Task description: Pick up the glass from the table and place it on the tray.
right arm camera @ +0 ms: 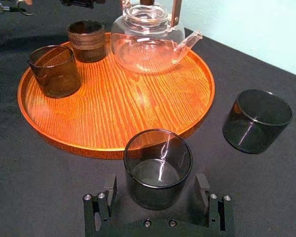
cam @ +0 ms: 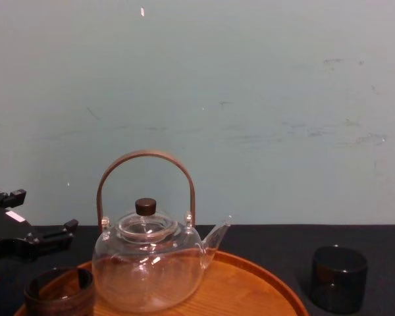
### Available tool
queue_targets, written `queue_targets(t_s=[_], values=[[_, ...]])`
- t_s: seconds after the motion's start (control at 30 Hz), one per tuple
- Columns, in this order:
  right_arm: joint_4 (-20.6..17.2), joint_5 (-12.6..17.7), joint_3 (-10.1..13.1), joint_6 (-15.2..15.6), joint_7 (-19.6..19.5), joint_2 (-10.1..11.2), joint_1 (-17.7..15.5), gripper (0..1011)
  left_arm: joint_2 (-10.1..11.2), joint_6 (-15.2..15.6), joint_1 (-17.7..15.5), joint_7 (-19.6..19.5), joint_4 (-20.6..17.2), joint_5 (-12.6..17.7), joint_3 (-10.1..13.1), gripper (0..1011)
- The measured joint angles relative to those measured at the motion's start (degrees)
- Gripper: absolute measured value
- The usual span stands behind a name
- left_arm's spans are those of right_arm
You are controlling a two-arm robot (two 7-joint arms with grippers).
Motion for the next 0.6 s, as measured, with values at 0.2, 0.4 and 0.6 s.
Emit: queue_targets(t_s=[0.2, 0.4, 0.6], values=[[0.8, 0.5, -0.8, 1.0, 0.0, -0.1, 1.3, 1002, 0.0, 0.0, 0.0, 0.0, 0.0, 0.0, 0.0, 1001], [1.6, 0.5, -1.7, 1.7, -0.1, -0.3, 2.7, 1002, 0.0, 0.0, 0.0, 0.0, 0.0, 0.0, 0.0, 1001], [2.7, 0.4, -2.9, 2.3, -0.1, -0.7, 4.4, 1002, 0.0, 0.0, 0.0, 0.0, 0.0, 0.0, 0.0, 1001]])
